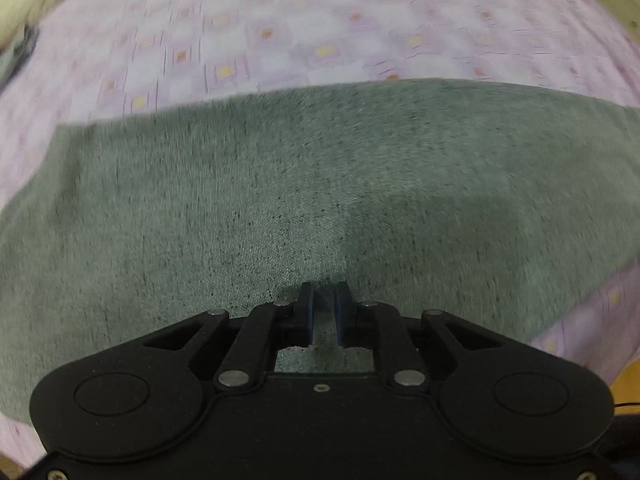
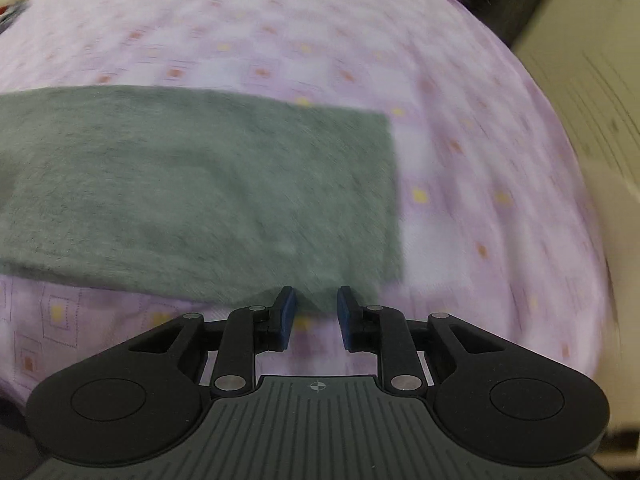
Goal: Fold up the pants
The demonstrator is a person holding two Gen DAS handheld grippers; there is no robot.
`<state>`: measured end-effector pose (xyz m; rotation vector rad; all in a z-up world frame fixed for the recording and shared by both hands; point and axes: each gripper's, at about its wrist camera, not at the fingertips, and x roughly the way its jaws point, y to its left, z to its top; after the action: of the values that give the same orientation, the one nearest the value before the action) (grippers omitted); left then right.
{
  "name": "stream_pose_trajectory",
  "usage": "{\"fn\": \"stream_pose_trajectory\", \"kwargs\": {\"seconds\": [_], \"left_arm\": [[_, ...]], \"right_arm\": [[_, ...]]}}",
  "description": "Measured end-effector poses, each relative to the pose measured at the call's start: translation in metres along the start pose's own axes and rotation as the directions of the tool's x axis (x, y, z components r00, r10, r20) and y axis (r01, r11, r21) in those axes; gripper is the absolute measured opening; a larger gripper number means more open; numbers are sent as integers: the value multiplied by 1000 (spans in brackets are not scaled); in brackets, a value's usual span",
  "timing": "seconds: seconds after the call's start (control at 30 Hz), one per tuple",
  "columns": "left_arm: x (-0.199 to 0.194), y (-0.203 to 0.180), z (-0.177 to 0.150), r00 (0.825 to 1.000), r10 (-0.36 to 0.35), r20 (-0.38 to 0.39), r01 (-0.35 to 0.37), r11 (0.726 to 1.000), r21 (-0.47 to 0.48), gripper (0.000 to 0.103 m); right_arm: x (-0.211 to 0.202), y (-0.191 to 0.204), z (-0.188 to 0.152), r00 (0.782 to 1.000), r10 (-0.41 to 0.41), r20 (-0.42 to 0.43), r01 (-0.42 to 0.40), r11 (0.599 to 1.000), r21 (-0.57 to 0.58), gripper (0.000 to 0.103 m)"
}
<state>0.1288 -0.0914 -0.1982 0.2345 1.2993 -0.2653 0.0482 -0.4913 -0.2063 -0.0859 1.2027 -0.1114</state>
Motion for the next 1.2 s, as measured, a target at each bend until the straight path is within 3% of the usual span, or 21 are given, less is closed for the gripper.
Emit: {"fn": "stream_pose_trajectory", "kwargs": {"seconds": [0.13,0.27,0.33,0.5,0.6,0.7,0.87,0.9,0.93,0.97,1.07,1.2], "left_arm": [[0,-1,-2,1000,-15,1,15,998,61,20],[1,5,-2,999,-47,-11,48,996,77,20],[1,6,0,998,-55,-12,56,997,57,20],[-3,-2,-5,1000,-24,7,24,996,87,20],[0,-5,-6,1000,-12,16,11,997,73,20],[-2,-8,-6,1000,4,11,-4,999,45,20],[-6,-12,-3,998,57,-16,-58,995,-77,20],[-8,-15,-3,997,77,-29,-79,992,-97,20],[-10,-17,-3,995,93,-37,-96,989,-115,20],[-12,-20,-3,994,104,-43,-108,985,-132,20],[-20,-31,-7,990,128,-52,-135,974,-184,20],[-33,-55,-8,989,140,-46,-147,966,-212,20]], "right_arm": [[-23,-10,-3,998,-43,48,33,979,200,27],[-61,-19,-15,992,-21,126,-36,902,431,46],[-69,-22,-19,989,13,147,-83,870,486,49],[-53,-32,-15,986,65,151,-137,829,542,50],[-32,-38,-13,990,83,111,-130,833,538,50],[-11,-53,-17,988,120,99,-155,808,568,50],[10,-76,-25,956,253,151,-292,747,597,49],[8,-80,-25,946,278,165,-320,739,593,36],[5,-81,-24,938,291,189,-346,746,569,24],[-3,-80,-21,936,282,208,-350,778,521,11],[-25,-72,-5,923,308,231,-373,865,336,10],[-63,-68,23,893,330,308,-381,916,125,6]]}}
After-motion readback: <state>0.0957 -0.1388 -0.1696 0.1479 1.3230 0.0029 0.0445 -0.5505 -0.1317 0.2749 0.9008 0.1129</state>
